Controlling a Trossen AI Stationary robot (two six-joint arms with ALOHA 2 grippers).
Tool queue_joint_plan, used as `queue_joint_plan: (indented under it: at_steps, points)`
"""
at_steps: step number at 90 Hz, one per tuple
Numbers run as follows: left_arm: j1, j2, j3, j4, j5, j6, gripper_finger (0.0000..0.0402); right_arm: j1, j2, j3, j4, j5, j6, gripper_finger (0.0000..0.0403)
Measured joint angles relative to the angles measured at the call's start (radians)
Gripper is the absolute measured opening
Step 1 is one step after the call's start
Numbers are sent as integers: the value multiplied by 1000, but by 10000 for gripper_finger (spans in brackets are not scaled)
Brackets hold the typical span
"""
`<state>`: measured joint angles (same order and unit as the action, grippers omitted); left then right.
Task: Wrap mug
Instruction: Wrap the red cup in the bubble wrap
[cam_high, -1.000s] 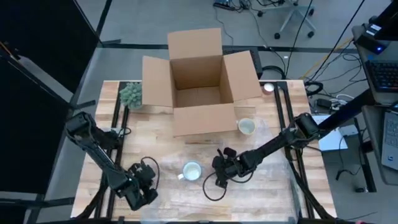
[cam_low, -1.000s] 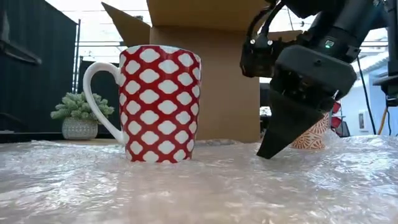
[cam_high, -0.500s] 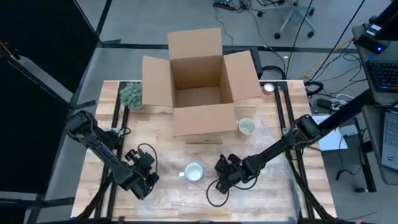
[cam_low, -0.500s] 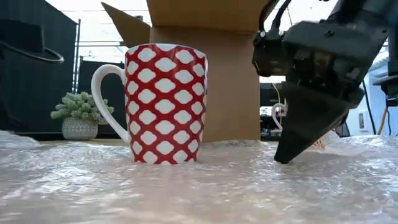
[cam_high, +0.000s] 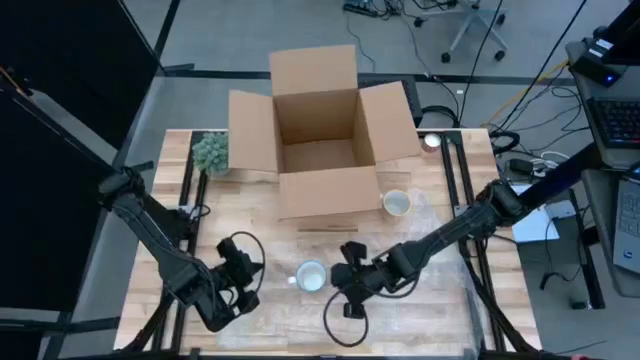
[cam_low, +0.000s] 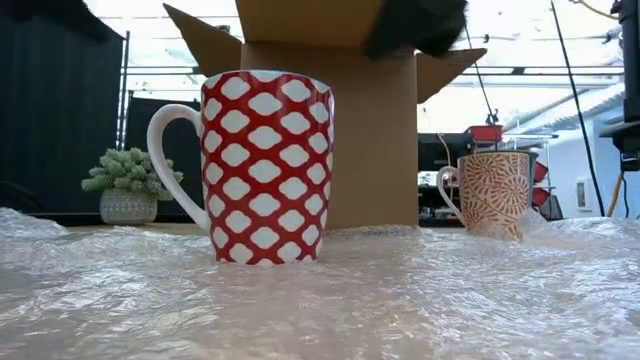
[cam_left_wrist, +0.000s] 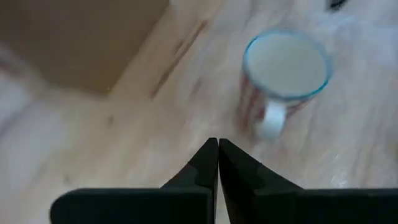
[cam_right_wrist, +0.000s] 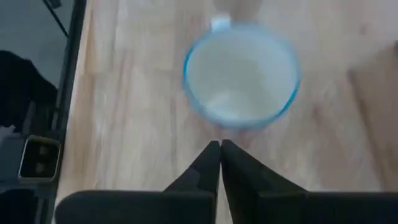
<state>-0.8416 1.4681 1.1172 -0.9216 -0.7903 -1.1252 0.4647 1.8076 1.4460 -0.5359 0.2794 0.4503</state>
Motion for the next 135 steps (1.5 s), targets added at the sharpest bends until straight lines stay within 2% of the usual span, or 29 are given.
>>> queue_joint_plan:
  at_steps: [4, 14, 34, 47, 57, 67, 81, 93, 111, 135]
  points:
    - [4, 0, 4, 3, 1, 22, 0, -13, 0, 28, 5, -17, -15, 19]
    - [10, 0, 5, -10, 17, 38, 0, -39, 7, 65, 67, -133, -82, 61]
    - [-34, -10, 5, -4, 9, 39, 0, -43, 25, 69, 263, -227, -244, 169]
    - [-57, -13, 5, -7, -10, 34, 0, -17, 40, 99, 253, -198, -298, 205]
    - [-64, -14, 5, -7, -17, 32, 0, -6, 157, 275, 87, -160, -379, 206]
    - [-67, -14, 5, -4, -16, 31, 0, -10, 328, 557, -194, -110, -454, 200]
    - [-91, -14, 5, -5, -3, 5, 0, -22, 511, 908, -578, -96, -385, 195]
    - [-110, -14, 5, -8, -3, 5, 0, -18, 518, 837, -577, -94, -331, 191]
    - [-115, -14, 5, -9, -12, 6, 0, -29, 550, 832, -629, -62, -255, 180]
    - [-115, -14, 5, -9, -27, 7, 0, -35, 608, 830, -578, -25, -257, 133]
